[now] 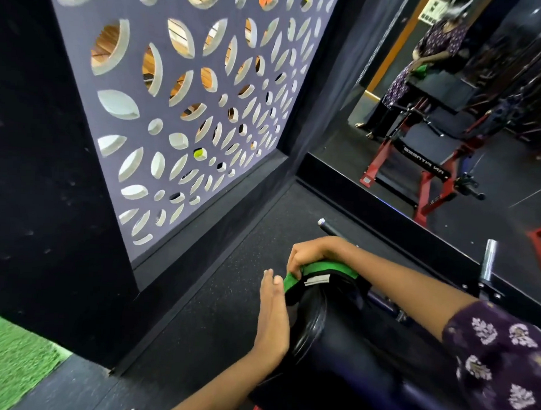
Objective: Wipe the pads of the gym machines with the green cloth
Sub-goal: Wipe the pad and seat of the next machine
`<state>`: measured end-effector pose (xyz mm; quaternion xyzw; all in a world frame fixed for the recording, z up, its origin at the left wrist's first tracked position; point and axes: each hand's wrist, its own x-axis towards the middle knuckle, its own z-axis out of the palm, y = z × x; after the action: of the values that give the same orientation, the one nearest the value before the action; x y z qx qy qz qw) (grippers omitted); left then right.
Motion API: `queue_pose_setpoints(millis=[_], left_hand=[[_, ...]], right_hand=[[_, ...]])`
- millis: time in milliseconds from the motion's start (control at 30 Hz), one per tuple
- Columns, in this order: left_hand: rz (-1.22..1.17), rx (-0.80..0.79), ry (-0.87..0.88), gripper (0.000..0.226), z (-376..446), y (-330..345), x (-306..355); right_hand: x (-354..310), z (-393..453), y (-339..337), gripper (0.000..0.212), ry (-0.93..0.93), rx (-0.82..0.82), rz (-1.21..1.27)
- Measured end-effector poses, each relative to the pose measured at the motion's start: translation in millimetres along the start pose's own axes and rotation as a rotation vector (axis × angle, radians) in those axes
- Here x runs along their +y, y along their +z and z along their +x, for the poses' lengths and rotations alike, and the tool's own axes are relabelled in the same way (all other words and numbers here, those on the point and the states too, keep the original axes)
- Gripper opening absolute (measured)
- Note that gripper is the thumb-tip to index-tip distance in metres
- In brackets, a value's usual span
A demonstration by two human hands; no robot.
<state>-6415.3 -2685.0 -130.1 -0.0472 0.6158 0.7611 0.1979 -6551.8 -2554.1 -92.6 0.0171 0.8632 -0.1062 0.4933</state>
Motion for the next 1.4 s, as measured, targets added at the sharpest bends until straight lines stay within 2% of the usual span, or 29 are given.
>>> queue_pose_setpoints(millis=[100,167,333,400,500,600,667,733,800,900,967,1033,1067,1133,1200,1233,1333,1400], left_hand=[[-0.171,0.004,-0.079,0.066,10.1,-3.1,-0.6],[-0.196,-0.11,-0.122,0.074,16.4,-6.9,1.6],[-0.129,-0.364,-0.125,0.064,24.9,-20.9,12.3],[-0.102,-0.443,-0.127,0.063,26.0,-25.6,12.7],[-0.068,-0.563,-0.16,0.068,24.6,-30.5,16.9],[-0.068,-0.646,-0.17,0.067,21.4,-33.2,25.3],[-0.116,-0.721,-0.18,0.066,10.7,-35.7,31.0],[-0.073,-0.724,-0.097,0.061,-1.1,-34.6,36.7],[0.126,-0.742,0.055,0.048,-18.7,-34.6,45.0],[0.612,-0.813,0.492,0.05,-26.6,-29.8,36.8],[0.766,-0.748,0.592,0.049,-26.1,-27.2,34.5],[0.898,-0.667,0.745,0.065,-24.0,-29.4,33.5],[0.955,-0.674,0.854,0.076,-26.5,-28.9,36.3],[1.012,-0.706,0.976,0.083,-21.2,-31.2,39.8],[0.991,-0.751,0.969,0.082,-13.8,-32.1,47.2],[0.975,-0.776,0.972,0.08,-14.3,-31.6,50.9],[0.975,-0.805,1.028,0.072,-7.6,-29.3,54.0],[1.005,-0.832,1.054,0.071,-5.0,-27.5,57.3]], right_hand=[[-12.0,-30.1,8.7,0.028,-0.035,0.03,0.057],[-19.3,-51.4,16.5,0.024,-0.052,0.068,0.059],[-42.4,-105.3,41.2,0.019,-0.124,0.297,-0.062],[-51.4,-125.8,54.4,0.021,-0.098,0.4,-0.107],[-61.4,-146.9,83.1,0.026,-0.064,0.622,-0.262],[-64.0,-154.0,128.9,0.032,-0.079,0.976,-0.415],[-60.3,-156.5,169.0,0.041,-0.117,1.178,-0.423],[-39.6,-155.1,195.7,0.049,-0.101,1.298,-0.501],[-22.6,-156.7,219.5,0.052,0.066,1.458,-0.425],[-10.4,-150.8,239.9,0.048,0.525,1.75,0.042],[-18.8,-139.5,239.2,0.049,0.825,1.844,0.384],[-43.4,-122.6,231.3,0.051,0.975,1.884,0.53],[-56.9,-115.7,233.7,0.051,1.017,1.922,0.5],[-81.3,-93.3,247.1,0.05,0.972,1.929,0.304],[-82.8,-81.0,267.0,0.05,0.883,1.908,0.186],[-77.5,-80.1,277.6,0.05,0.908,1.928,0.207],[-71.9,-83.1,270.5,0.049,1.012,2.089,0.693],[-83.0,-78.8,247.9,0.048,1.042,2.191,0.855]])
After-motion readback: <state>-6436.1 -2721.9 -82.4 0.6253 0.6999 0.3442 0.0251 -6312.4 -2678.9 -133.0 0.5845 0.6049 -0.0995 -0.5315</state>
